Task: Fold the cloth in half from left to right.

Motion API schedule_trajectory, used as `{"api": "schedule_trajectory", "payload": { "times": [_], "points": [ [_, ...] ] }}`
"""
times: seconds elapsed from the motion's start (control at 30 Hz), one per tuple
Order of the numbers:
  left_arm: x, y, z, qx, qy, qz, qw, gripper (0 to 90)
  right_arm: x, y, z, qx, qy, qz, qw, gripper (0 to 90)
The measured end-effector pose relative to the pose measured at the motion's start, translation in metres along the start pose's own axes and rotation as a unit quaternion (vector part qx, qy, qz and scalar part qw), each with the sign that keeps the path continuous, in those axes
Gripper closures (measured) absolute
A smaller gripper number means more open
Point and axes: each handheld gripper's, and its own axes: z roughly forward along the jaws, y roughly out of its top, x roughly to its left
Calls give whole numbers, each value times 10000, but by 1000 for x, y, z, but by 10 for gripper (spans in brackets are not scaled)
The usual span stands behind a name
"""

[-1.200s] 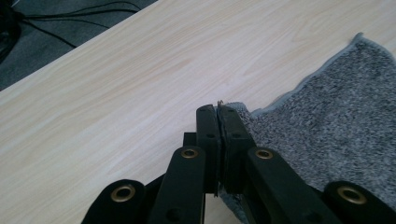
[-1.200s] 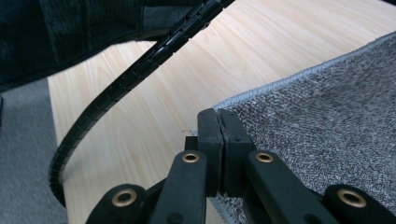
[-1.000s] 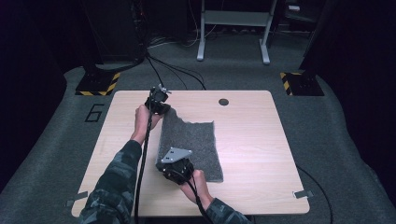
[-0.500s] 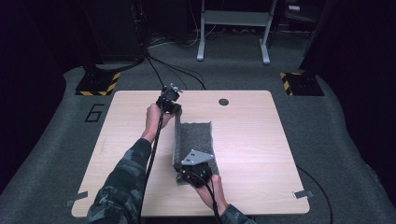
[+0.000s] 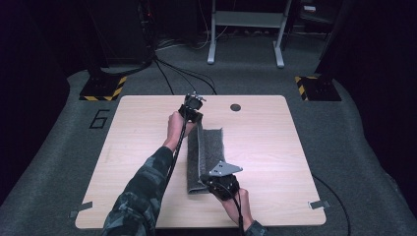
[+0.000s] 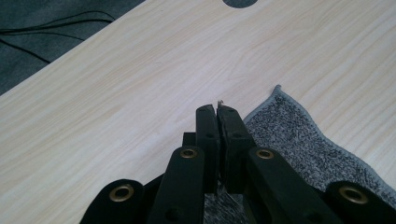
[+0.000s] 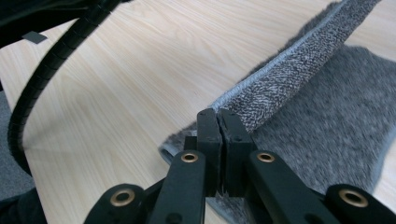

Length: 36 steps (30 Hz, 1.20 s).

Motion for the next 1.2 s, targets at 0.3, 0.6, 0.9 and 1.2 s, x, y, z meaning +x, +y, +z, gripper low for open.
{"api": "schedule_trajectory", "payload": {
  "times": [0.3,0.6,0.9,1.2],
  "points": [
    [-12,4,15,84,2,-10,10000,874,-17,-19,-8,129,-177,208,9995,880],
    [-25,9,26,135,3,70,9999,870,-21,-26,-12,179,-299,304,9989,879],
    [-28,15,38,286,93,-236,9993,507,-32,-36,-12,514,-471,520,9962,673],
    [-9,-2,12,42,94,-453,9989,228,-60,-53,-27,494,-816,989,9905,399]
  ]
}}
